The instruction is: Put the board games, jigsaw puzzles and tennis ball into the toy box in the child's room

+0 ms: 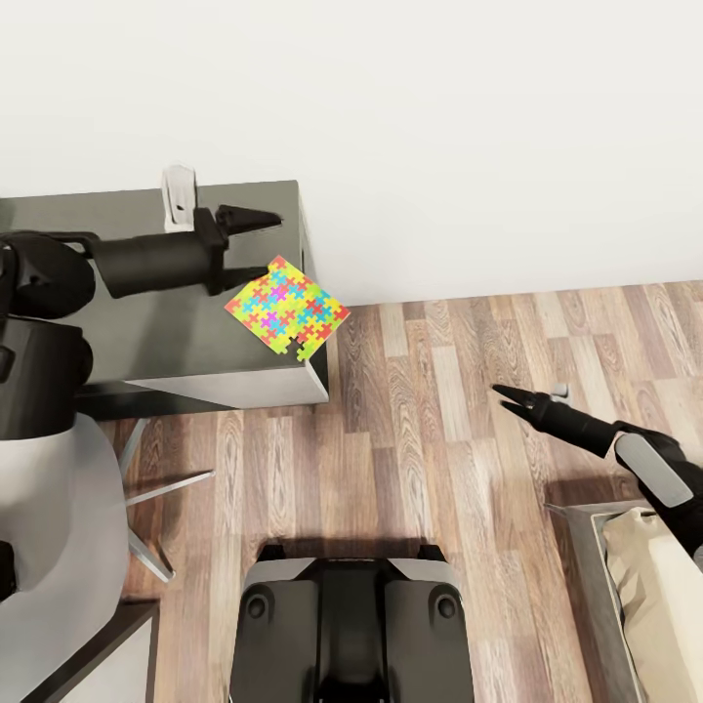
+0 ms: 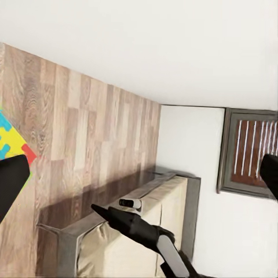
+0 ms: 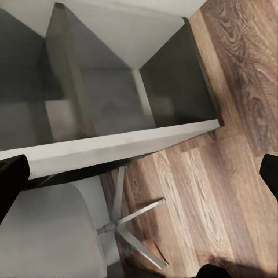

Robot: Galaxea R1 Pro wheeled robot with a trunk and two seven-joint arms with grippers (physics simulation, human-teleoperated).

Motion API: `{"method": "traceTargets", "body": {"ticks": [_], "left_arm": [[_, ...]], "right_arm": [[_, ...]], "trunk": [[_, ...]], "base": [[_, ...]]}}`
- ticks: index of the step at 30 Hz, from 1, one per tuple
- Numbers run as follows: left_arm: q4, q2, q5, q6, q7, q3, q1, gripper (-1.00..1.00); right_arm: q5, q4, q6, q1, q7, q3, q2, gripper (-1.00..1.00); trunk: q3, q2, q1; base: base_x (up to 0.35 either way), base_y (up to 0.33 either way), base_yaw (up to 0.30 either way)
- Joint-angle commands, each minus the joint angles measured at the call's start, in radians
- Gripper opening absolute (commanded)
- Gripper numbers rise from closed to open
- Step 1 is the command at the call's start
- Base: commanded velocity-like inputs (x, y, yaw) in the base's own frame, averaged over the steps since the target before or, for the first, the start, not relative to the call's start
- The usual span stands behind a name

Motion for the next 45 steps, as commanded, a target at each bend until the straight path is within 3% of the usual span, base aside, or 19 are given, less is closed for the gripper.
{"method": "traceTargets", "body": {"ticks": [1,3,13,21,26,28,29,31,34,36,45], "left_arm": [[0.000,0.000,0.010,-0.001,0.010,0.000,-0.001,1.00],[-0.001,-0.018,0.030,-0.002,0.012,0.022,0.004,1.00],[-0.001,-0.046,0.057,-0.002,0.019,0.048,0.016,1.00],[-0.001,-0.060,0.064,-0.003,0.026,0.038,0.020,1.00],[-0.001,-0.088,0.065,-0.004,0.034,0.015,0.021,1.00],[-0.001,-0.115,0.064,-0.006,0.043,0.006,0.020,1.00],[-0.001,-0.115,0.064,-0.006,0.043,0.006,0.020,1.00],[-0.001,-0.142,0.064,-0.007,0.058,0.001,0.019,1.00],[-0.001,-0.154,0.063,-0.008,0.068,0.000,0.018,1.00],[-0.001,-0.173,0.064,-0.009,0.090,-0.002,0.016,1.00],[-0.001,-0.193,0.067,-0.010,0.120,0.001,0.016,1.00]], "right_arm": [[-0.009,0.000,0.005,-0.001,-0.001,0.003,-0.001,1.00],[-0.010,-0.001,0.004,-0.002,0.000,0.001,0.008,1.00],[-0.013,-0.002,0.004,-0.003,0.001,-0.002,0.022,1.00],[-0.014,0.002,0.004,-0.003,0.001,-0.009,0.032,1.00],[-0.018,0.004,0.005,-0.001,0.014,-0.044,0.036,1.00],[-0.019,0.005,0.004,0.004,0.054,-0.074,0.038,1.00],[-0.019,0.005,0.004,0.004,0.054,-0.074,0.038,1.00],[-0.017,0.010,0.002,0.006,0.120,-0.094,0.039,1.00],[-0.016,0.016,0.000,0.007,0.154,-0.101,0.040,1.00],[-0.015,0.037,-0.007,0.008,0.211,-0.110,0.041,1.00],[-0.013,0.082,-0.015,0.004,0.286,-0.124,0.041,1.00]], "trunk": [[-0.001,-0.002,0.001],[-0.001,-0.002,0.001],[-0.001,-0.002,0.001],[-0.001,-0.002,0.001],[-0.001,-0.002,0.001],[-0.001,-0.002,0.001],[-0.001,-0.002,0.001],[-0.001,-0.002,0.001],[-0.001,-0.002,0.001],[-0.001,-0.002,0.001],[-0.001,-0.002,0.001]], "base": [[0.000,0.000,0.000],[0.000,0.000,0.000],[0.000,0.000,0.000],[0.000,0.000,0.000],[0.000,0.000,0.000],[0.000,0.000,0.000],[0.000,0.000,0.000],[0.000,0.000,0.000],[0.000,0.000,0.000],[0.000,0.000,0.000],[0.000,0.000,0.000]]}}
